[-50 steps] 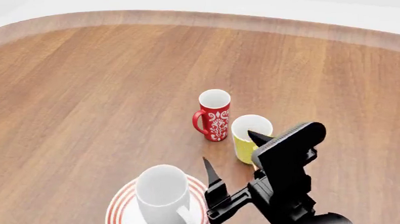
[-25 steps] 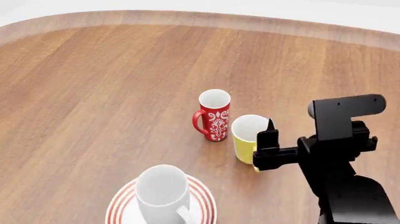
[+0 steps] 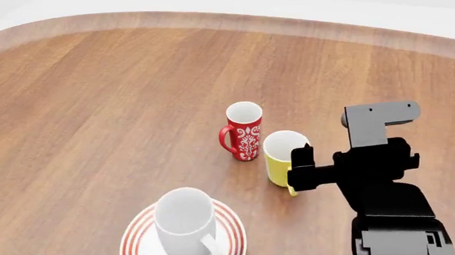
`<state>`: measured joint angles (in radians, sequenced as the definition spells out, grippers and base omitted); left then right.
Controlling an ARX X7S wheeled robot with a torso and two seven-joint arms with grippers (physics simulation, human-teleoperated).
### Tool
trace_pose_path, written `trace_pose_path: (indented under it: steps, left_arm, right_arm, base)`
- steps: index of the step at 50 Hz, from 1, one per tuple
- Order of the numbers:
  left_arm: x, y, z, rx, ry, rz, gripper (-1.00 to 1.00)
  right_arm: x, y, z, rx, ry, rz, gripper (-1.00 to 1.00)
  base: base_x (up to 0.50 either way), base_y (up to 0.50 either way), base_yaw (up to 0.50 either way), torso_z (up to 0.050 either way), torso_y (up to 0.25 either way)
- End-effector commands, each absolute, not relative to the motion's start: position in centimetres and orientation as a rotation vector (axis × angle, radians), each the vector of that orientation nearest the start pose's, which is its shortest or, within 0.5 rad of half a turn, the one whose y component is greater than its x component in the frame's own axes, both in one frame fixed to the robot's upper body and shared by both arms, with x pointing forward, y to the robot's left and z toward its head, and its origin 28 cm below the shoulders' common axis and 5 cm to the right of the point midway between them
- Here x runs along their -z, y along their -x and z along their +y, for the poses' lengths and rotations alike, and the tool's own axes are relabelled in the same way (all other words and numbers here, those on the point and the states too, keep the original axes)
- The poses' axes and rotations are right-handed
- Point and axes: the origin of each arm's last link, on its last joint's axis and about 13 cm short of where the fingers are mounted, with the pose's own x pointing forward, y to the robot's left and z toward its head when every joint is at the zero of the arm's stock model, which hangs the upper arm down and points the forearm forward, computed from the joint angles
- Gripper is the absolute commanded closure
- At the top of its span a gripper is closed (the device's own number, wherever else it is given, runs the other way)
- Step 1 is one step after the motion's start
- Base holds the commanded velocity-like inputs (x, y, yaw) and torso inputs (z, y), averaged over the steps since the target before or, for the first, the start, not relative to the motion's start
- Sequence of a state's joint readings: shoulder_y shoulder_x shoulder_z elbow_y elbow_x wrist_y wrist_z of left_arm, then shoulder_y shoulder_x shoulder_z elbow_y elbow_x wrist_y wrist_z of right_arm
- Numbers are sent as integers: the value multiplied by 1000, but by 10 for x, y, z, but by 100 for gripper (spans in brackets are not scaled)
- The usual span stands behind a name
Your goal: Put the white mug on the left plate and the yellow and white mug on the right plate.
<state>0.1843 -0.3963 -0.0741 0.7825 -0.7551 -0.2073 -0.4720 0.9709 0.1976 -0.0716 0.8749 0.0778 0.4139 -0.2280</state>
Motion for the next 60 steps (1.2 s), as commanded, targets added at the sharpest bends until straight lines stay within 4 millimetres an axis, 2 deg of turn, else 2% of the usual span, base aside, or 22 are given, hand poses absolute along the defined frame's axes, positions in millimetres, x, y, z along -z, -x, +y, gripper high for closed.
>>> trace_pose_path:
  steps: [1,14,20,33,40,48,54,60]
  left_arm:
    - [-140,-150,241,-108,354,-236,-100]
    - [-140,-150,241,-108,354,-236,-100]
    - [-139,-156,245,-100,356,-238,-100]
    - [-142,-151,246,-80,361,-256,-100]
    - [-142,-149,243,-38,397,-273,-100]
    - [-141,-147,242,-31,371,-306,-100]
    - [-141,-147,242,-28,360,-321,-100]
    - [-140,-148,240,-27,379,-292,-100]
  right_arm:
    - [-117,-385,-161,-196,76,351,-100]
    - [-117,-385,-161,-196,76,351,-100]
    - [-121,-406,-157,-196,77,367,-100]
    - [-138,-411,-157,-181,72,375,-100]
    - [-139,-411,-157,-173,68,371,-100]
    - [-142,-413,-156,-161,78,349,-100]
    - [-146,-415,-154,-171,84,322,-100]
    - [-154,-419,-154,-185,89,220,-100]
  base:
    - [0,0,0,0,0]
    - [0,0,0,0,0]
    - [0,0,0,0,0]
    - [0,0,0,0,0]
    - [0,0,0,18,-218]
    - [0,0,0,4,-12]
    - [0,0,0,15,-250]
    - [0,0,0,5,-79]
